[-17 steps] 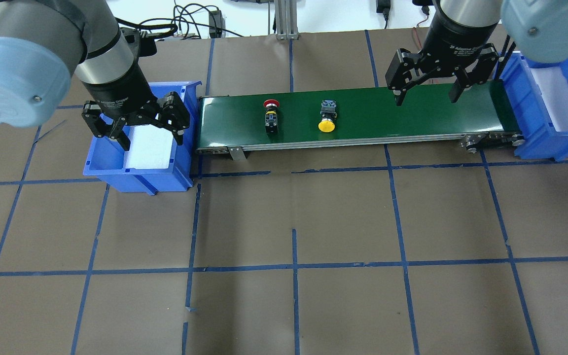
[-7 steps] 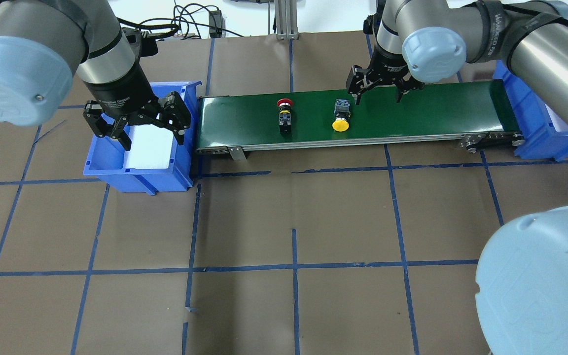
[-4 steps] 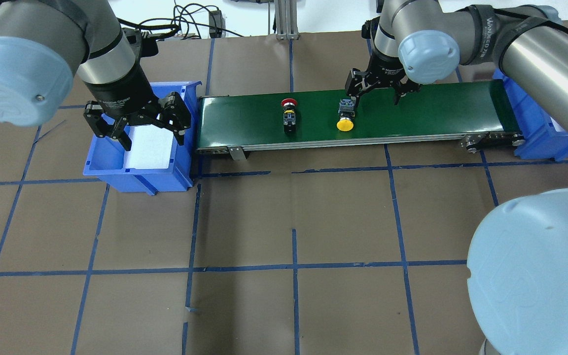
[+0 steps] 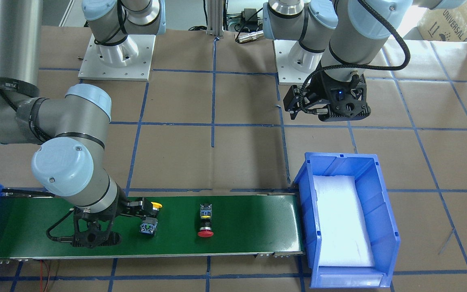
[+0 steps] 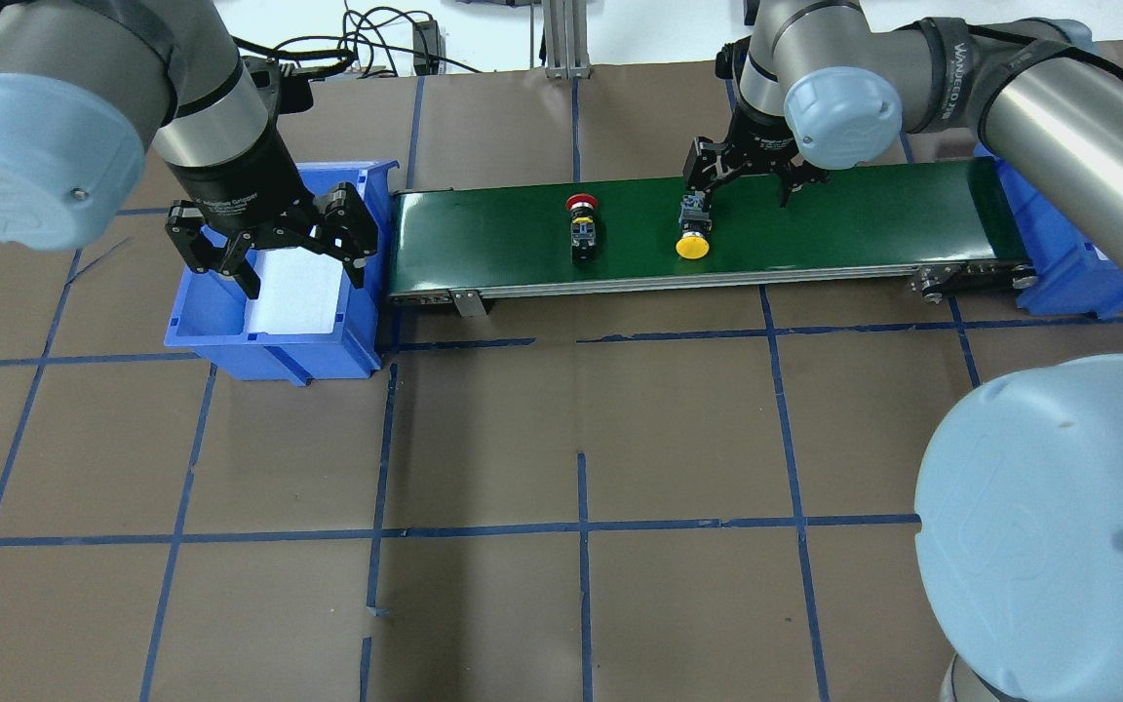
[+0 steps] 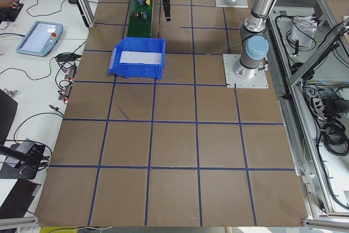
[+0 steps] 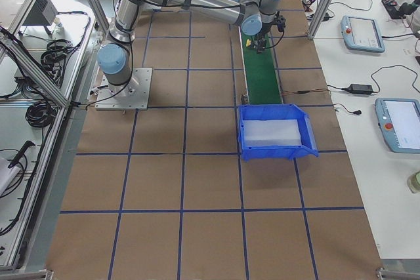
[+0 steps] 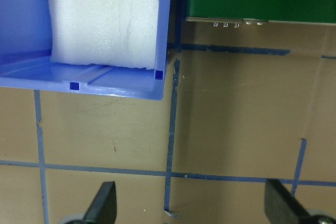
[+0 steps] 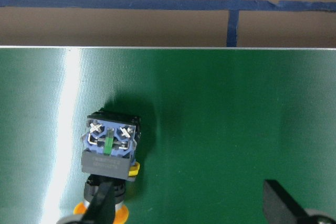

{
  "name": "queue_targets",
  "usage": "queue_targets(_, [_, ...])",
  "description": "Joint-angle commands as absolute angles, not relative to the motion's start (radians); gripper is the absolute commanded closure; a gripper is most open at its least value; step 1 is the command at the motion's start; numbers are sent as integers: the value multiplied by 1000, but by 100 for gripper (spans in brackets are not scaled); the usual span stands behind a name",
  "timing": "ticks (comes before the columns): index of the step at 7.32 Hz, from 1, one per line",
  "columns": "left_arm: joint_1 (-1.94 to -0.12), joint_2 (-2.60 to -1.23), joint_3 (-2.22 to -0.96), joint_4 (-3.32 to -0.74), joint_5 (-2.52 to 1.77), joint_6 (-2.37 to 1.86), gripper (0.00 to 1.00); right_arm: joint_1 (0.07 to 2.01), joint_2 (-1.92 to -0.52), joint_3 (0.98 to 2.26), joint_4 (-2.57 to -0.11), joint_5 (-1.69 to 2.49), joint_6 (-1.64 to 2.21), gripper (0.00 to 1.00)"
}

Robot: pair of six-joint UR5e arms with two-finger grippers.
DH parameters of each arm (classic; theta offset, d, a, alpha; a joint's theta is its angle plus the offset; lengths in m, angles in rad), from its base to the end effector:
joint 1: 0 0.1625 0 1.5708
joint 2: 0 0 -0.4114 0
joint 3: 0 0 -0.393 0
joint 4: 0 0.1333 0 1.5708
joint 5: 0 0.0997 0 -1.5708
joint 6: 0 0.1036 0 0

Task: Transport two buttons from left to right
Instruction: 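Lower the right gripper and grasp the yellow button on the belt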

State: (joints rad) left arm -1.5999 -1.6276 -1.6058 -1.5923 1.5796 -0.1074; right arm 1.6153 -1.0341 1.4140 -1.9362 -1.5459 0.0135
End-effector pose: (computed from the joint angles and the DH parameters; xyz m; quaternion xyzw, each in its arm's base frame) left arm -0.1469 -0.4980 0.4230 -0.0388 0.9976 0.0562 0.0082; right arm 0.1657 -0.6668 0.2653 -0.0154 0.9998 0.0076 0.0122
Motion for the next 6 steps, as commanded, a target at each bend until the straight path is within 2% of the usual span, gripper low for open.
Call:
queue_targets(1, [-1600,-1628,-1606,-1592,1580,-107,0,1615,-1020,1414,-1942,-1539,18,0])
queue_targets(6, [-1601,-1629,-1606,-1592,1582,-107,0,1615,-1002,1394,-1956,-1540,20,1])
